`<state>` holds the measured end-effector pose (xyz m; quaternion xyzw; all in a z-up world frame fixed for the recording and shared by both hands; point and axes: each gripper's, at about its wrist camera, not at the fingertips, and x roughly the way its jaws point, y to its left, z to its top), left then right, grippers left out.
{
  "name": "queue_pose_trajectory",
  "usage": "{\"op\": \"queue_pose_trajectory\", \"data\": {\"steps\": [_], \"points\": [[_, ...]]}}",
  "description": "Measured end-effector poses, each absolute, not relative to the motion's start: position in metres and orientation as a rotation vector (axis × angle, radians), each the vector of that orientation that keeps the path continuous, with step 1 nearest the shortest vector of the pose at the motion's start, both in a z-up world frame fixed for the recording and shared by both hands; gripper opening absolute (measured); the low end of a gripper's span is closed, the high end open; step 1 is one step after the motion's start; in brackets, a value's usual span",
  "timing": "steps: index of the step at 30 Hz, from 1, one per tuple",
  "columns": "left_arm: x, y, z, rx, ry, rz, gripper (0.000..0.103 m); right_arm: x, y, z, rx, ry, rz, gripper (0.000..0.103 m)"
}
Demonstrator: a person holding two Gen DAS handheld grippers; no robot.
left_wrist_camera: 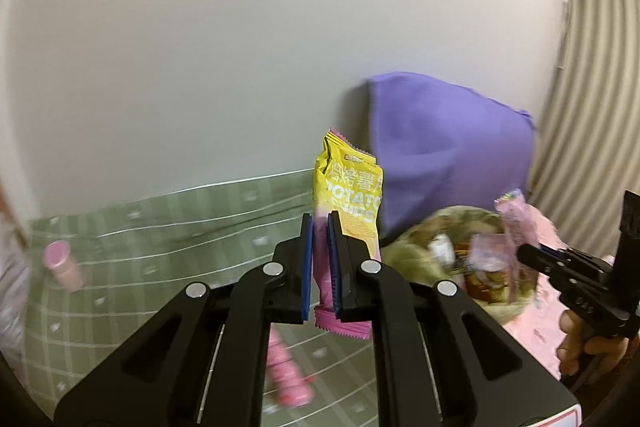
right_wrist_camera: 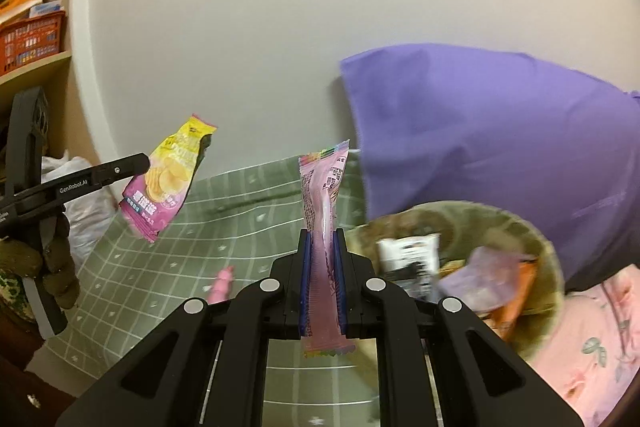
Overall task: Collect trash
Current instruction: 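Carry the chip bag and candy stick over the trash bag and open both tools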
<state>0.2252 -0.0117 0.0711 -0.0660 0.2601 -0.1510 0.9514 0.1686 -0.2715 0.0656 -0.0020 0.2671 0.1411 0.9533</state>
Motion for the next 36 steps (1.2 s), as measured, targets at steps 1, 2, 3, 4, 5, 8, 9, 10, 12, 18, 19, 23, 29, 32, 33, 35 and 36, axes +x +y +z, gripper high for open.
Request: {"op": "queue_pose_trajectory", "data": {"steps": [1,2,3,4,5,8,9,10,12,18,19,23,29,32,33,35,36], "points": [[0.229,-0.024,0.072,-0.129,0.531,-0.338,0.007,0.168,-0.277,0.067,-0.004,0.540,0.270,0.011],[0.232,-0.032,0.072,-0.125,0.534,-0.358,0.007,0.167,-0.286,0.069,-0.003,0.537,0.249,0.011],[0.236,-0.045,0.072,-0.120,0.541,-0.390,0.007,0.167,-0.295,0.071,-0.002,0.536,0.227,0.011],[0.240,-0.059,0.071,-0.114,0.550,-0.426,0.007,0.168,-0.305,0.072,0.001,0.538,0.206,0.011],[0.243,-0.068,0.070,-0.109,0.557,-0.449,0.007,0.168,-0.311,0.072,0.006,0.541,0.195,0.011],[0.255,-0.105,0.062,-0.090,0.585,-0.518,0.007,0.174,-0.338,0.068,0.037,0.565,0.166,0.011],[0.259,-0.119,0.059,-0.086,0.596,-0.537,0.007,0.178,-0.346,0.065,0.045,0.575,0.157,0.011],[0.264,-0.132,0.054,-0.083,0.609,-0.557,0.007,0.181,-0.352,0.063,0.049,0.585,0.151,0.011],[0.271,-0.153,0.047,-0.072,0.629,-0.587,0.007,0.192,-0.364,0.054,0.046,0.613,0.141,0.011],[0.298,-0.211,0.001,0.025,0.751,-0.636,0.007,0.235,-0.383,0.020,0.013,0.739,0.146,0.011],[0.301,-0.218,-0.007,0.042,0.775,-0.630,0.007,0.242,-0.385,0.015,0.008,0.760,0.153,0.011],[0.313,-0.232,-0.025,0.058,0.824,-0.585,0.008,0.261,-0.391,-0.006,-0.018,0.824,0.203,0.011],[0.314,-0.236,-0.041,0.060,0.861,-0.484,0.008,0.274,-0.392,-0.011,-0.102,0.829,0.302,0.011],[0.308,-0.234,-0.046,0.050,0.879,-0.458,0.008,0.273,-0.393,-0.012,-0.142,0.839,0.331,0.011],[0.306,-0.232,-0.046,0.040,0.886,-0.445,0.008,0.271,-0.394,-0.012,-0.147,0.843,0.340,0.011],[0.302,-0.227,-0.047,0.007,0.904,-0.433,0.008,0.268,-0.397,-0.011,-0.137,0.849,0.355,0.012],[0.301,-0.225,-0.046,-0.010,0.907,-0.431,0.008,0.266,-0.399,-0.011,-0.132,0.852,0.357,0.012]]}}
